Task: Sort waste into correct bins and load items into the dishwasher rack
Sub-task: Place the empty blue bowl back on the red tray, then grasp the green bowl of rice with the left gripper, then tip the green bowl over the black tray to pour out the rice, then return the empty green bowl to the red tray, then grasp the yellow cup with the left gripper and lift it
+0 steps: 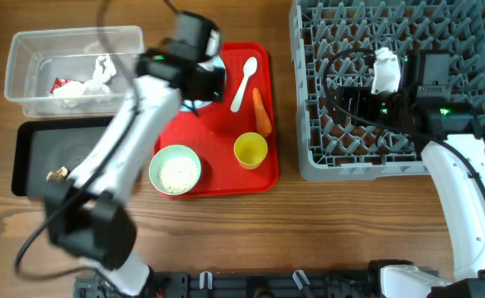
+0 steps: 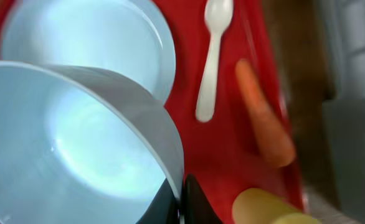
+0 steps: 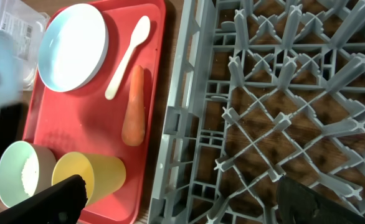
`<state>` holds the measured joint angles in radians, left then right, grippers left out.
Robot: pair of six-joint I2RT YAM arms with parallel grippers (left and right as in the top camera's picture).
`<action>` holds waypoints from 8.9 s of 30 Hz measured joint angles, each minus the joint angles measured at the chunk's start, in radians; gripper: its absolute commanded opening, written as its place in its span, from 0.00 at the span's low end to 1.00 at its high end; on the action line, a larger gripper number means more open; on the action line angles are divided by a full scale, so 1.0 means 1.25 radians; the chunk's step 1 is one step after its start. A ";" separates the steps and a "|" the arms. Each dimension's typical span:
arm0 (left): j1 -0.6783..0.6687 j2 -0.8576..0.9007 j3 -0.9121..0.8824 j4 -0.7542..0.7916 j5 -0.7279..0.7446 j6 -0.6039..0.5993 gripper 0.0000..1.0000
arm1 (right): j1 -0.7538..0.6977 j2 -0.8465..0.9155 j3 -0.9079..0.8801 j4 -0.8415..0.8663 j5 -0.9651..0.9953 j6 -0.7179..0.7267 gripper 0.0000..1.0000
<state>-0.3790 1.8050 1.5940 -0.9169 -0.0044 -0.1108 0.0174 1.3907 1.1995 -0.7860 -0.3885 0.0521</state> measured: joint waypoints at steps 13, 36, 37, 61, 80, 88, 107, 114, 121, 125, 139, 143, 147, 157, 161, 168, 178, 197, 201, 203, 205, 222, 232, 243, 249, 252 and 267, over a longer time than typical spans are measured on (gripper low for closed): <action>-0.132 0.178 -0.004 -0.073 -0.062 0.000 0.04 | 0.000 0.000 0.000 -0.002 0.000 0.000 1.00; -0.061 0.052 0.076 -0.307 -0.046 -0.072 0.64 | 0.000 0.000 0.000 -0.006 0.000 0.000 1.00; -0.062 0.032 0.080 -0.326 -0.039 -0.073 0.63 | 0.000 0.000 0.000 -0.005 0.000 0.000 1.00; -0.063 0.013 -0.417 -0.016 0.035 -0.264 0.23 | 0.000 0.000 0.000 -0.002 0.000 0.000 1.00; -0.065 0.013 -0.342 -0.020 0.008 -0.314 0.04 | 0.000 0.000 0.000 0.004 0.000 0.000 1.00; -0.067 0.013 -0.318 -0.097 -0.002 -0.320 0.04 | 0.000 0.000 0.000 0.007 0.000 0.000 1.00; 0.387 -0.066 -0.074 -0.228 0.296 -0.096 0.04 | 0.000 0.000 0.000 0.013 0.000 0.000 1.00; 0.665 -0.063 -0.074 -0.231 0.510 0.079 0.04 | 0.000 0.000 0.000 0.013 0.000 0.000 1.00; 0.827 0.061 -0.075 -0.279 0.748 0.245 0.04 | 0.000 0.000 0.000 0.013 0.000 0.000 1.00; 0.878 0.113 -0.076 -0.314 0.826 0.306 0.04 | 0.000 0.000 0.000 0.012 0.000 0.000 1.00; 0.933 0.170 -0.076 -0.420 1.027 0.341 0.04 | 0.000 0.000 0.000 -0.011 0.000 0.000 1.00; 0.933 0.170 -0.076 -0.450 1.056 0.342 0.04 | 0.000 0.000 0.000 -0.012 0.000 0.000 1.00; 0.944 0.170 -0.076 -0.503 1.062 0.342 0.04 | 0.000 0.000 0.000 -0.012 0.000 0.000 1.00; 1.054 0.170 -0.076 -0.569 1.061 0.345 0.04 | 0.000 0.000 0.000 -0.012 0.000 0.000 1.00; 1.069 0.170 -0.076 -0.592 1.061 0.381 0.04 | 0.000 0.000 0.000 -0.012 0.000 0.000 1.00; 1.098 0.170 -0.076 -0.589 1.065 0.399 0.04 | 0.000 0.000 0.000 -0.012 0.000 0.000 1.00; 1.105 0.170 -0.076 -0.584 1.067 0.396 0.04 | 0.000 0.000 0.000 -0.017 0.000 0.009 1.00; 1.064 0.098 -0.084 -0.610 1.058 0.321 0.04 | 0.000 0.000 0.000 -0.027 0.000 0.013 1.00; 0.968 0.018 -0.084 -0.607 1.071 0.375 0.04 | 0.000 0.000 0.000 -0.030 0.000 0.013 1.00; 0.903 -0.035 -0.084 -0.590 1.065 0.417 0.04 | 0.000 0.000 0.000 -0.030 0.000 0.013 1.00; 0.836 -0.075 -0.083 -0.569 1.039 0.445 0.04 | 0.000 0.000 0.000 -0.031 0.000 0.013 1.00; 0.176 -0.105 -0.278 -0.188 0.261 -0.119 0.04 | 0.000 0.000 0.000 -0.030 0.000 0.013 1.00; 0.009 -0.105 -0.409 0.029 0.174 -0.222 0.29 | 0.000 0.000 0.000 -0.023 0.001 0.013 1.00; -0.002 -0.105 -0.338 -0.027 0.144 -0.233 0.67 | 0.000 0.000 0.000 -0.014 0.001 0.013 1.00; -0.002 -0.105 -0.251 0.032 0.145 -0.230 0.72 | 0.000 0.000 0.000 -0.014 0.001 0.013 1.00; -0.002 -0.105 -0.251 0.056 0.157 -0.214 0.71 | 0.000 0.000 0.000 -0.008 0.001 0.013 1.00; -0.049 -0.019 -0.154 -0.016 0.164 -0.123 0.71 | 0.000 0.000 0.000 0.008 0.001 0.013 1.00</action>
<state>-0.4404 1.7809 1.4017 -0.9375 0.2012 -0.2646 0.0174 1.3907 1.1995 -0.7765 -0.3878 0.0681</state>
